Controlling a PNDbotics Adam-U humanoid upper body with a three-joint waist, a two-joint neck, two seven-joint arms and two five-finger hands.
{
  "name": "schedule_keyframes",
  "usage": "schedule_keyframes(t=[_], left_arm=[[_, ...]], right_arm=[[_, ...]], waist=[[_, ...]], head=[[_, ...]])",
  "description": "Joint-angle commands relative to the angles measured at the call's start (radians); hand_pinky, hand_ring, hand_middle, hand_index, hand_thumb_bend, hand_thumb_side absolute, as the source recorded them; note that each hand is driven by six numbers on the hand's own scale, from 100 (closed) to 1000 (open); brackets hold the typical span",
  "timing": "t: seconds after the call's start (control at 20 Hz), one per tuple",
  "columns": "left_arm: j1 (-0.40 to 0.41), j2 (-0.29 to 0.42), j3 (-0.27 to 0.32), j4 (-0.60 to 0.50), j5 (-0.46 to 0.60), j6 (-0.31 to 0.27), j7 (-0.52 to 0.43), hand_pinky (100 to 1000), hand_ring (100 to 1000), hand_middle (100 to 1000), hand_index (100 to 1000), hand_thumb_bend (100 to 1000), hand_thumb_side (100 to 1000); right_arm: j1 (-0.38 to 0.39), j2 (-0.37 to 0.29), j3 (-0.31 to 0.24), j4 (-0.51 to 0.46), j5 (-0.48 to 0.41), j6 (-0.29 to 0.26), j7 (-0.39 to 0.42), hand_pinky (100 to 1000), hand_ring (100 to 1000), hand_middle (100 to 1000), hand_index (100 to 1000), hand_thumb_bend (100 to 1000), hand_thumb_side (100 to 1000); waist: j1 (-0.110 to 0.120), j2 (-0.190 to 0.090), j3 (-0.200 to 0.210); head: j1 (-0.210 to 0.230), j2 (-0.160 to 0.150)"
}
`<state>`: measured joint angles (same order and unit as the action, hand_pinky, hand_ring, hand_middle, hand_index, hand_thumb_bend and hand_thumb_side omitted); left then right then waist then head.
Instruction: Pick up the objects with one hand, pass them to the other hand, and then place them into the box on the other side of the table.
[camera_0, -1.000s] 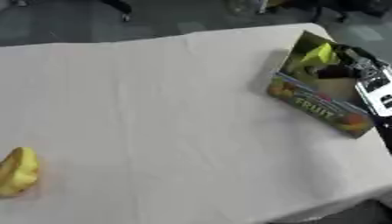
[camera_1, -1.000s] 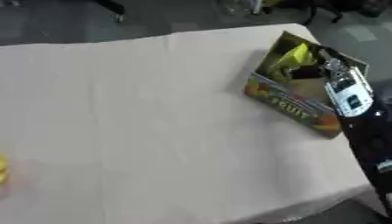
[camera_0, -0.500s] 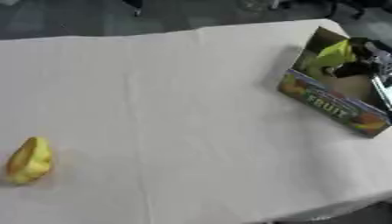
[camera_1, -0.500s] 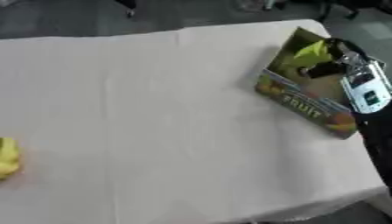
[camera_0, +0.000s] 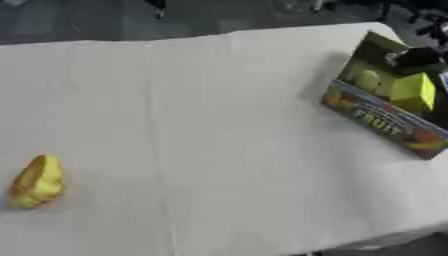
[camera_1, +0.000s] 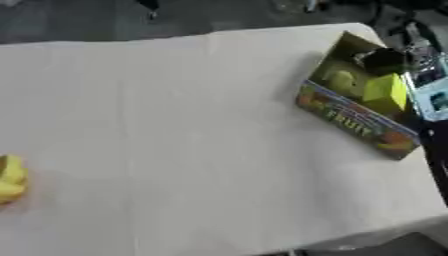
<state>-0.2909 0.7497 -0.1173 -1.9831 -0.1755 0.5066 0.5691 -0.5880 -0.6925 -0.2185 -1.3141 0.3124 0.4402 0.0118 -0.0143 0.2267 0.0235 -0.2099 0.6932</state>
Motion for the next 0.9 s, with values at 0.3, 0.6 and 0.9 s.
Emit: schedule_keyframes(t=[0.3,0.6,0.9], left_arm=[[0.007,0.04,0.024,-0.017,0.008,0.015,0.004,640,626,578,713,925,424],[0.021,0.066,0.012,-0.017,0.099,0.063,-0.094,656,643,598,744,926,445],[0.021,0.137,-0.016,-0.017,0.139,0.152,-0.3,678,661,610,749,927,455]], right_arm=[[-0.011,-0.054,-0.014,-0.16,-0.107,-0.004,-0.111,823,1000,794,971,100,343],[-0.024,-0.059,0.017,-0.24,-0.284,-0.054,-0.211,816,985,781,958,100,521],[-0.04,-0.073,0.054,-0.254,-0.376,-0.084,-0.235,819,986,783,960,100,507]], waist=[[0.018,-0.013,0.002],[0.021,-0.016,0.008],[0.025,-0.022,0.016]], head=[[0.116,0.023],[0.198,0.053],[0.229,0.064]])
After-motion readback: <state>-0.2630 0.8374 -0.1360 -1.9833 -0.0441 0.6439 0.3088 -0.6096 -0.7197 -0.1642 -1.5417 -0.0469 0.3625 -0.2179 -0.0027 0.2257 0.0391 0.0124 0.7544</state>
